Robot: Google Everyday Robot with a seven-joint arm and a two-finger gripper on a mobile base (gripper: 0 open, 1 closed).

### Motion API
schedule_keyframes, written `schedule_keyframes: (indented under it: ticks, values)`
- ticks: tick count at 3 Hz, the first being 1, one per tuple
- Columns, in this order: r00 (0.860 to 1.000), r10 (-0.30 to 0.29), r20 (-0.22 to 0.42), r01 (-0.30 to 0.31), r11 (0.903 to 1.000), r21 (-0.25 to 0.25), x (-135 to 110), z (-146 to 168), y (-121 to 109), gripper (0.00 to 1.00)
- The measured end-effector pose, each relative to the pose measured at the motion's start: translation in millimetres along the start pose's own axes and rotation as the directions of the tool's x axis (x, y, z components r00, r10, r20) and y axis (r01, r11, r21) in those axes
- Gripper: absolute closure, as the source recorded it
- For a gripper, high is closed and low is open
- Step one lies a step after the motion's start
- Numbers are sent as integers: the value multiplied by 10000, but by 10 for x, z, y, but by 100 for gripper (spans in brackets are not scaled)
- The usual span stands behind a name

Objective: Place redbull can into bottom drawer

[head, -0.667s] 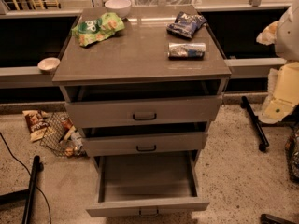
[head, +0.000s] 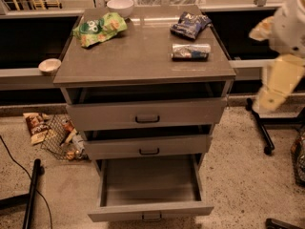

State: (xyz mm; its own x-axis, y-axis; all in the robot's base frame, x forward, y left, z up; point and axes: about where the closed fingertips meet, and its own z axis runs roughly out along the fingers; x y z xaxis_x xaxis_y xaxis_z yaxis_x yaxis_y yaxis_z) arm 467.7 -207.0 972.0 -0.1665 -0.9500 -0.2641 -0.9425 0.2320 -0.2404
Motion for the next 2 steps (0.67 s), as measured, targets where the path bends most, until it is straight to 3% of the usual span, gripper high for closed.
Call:
schedule_keyframes:
  ticks: [1,2]
  values:
    - [9934,-577,997,607,9978,-273,-286,293,-476,0]
    - [9810,-597,1844,665,9973,-309,-538,559,-846,0]
